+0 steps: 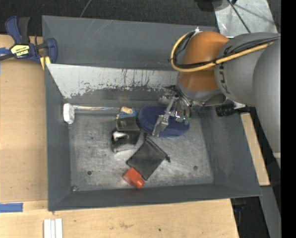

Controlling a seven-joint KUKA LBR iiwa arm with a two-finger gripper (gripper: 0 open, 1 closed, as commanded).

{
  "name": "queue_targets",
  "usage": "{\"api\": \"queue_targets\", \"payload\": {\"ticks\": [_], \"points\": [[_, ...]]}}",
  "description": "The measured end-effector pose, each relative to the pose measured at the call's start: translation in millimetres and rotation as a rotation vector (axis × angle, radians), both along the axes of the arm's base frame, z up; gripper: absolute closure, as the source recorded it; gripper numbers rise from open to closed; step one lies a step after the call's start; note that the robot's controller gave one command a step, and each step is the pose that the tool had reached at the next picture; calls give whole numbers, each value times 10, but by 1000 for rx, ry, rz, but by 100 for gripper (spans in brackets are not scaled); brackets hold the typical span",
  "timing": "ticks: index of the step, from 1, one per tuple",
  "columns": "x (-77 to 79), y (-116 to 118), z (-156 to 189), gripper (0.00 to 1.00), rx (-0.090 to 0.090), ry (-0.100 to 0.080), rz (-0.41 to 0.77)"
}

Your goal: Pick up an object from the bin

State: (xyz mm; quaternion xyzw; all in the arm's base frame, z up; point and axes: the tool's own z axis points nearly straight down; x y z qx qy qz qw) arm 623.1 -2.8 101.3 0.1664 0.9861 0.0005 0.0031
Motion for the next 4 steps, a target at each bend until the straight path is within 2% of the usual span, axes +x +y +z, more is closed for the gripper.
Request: {"api": "queue_targets", "payload": {"ticks": [1, 2, 3, 4], "points": [[14, 277, 66, 0, 2, 0, -324], [-36, 80, -253, 0, 12, 4, -508], [-28, 106, -231, 0, 6, 7, -502], [-8, 82, -218, 100, 4, -3, -503]]}}
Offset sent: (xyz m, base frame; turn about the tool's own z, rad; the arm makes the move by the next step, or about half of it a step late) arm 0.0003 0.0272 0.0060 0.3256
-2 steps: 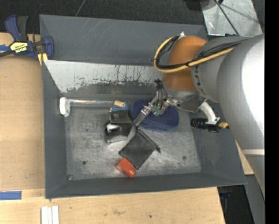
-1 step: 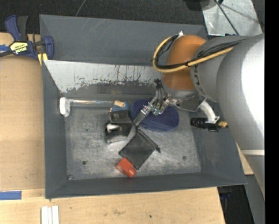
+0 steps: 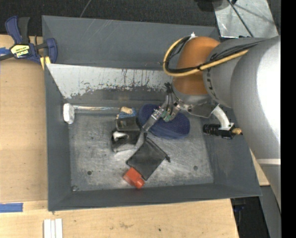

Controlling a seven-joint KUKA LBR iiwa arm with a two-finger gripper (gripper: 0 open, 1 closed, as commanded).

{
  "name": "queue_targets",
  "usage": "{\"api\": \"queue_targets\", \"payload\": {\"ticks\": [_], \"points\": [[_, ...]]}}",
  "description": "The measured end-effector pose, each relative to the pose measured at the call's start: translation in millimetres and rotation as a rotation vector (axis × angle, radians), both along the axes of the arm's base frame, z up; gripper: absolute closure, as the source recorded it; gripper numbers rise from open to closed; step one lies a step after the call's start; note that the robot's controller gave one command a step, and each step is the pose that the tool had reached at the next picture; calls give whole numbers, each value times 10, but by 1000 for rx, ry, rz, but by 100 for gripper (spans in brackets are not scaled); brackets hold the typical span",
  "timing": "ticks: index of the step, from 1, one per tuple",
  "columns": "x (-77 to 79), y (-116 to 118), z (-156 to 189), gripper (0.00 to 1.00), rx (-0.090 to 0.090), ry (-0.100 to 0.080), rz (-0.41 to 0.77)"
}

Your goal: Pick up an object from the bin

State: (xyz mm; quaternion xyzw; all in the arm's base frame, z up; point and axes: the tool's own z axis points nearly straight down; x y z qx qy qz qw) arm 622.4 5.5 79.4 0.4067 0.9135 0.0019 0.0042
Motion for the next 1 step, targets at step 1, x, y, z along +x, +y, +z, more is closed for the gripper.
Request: {"api": "queue_targets", "payload": {"ticks": [1], "points": [[20, -8, 446, 100, 0, 2, 3]]}}
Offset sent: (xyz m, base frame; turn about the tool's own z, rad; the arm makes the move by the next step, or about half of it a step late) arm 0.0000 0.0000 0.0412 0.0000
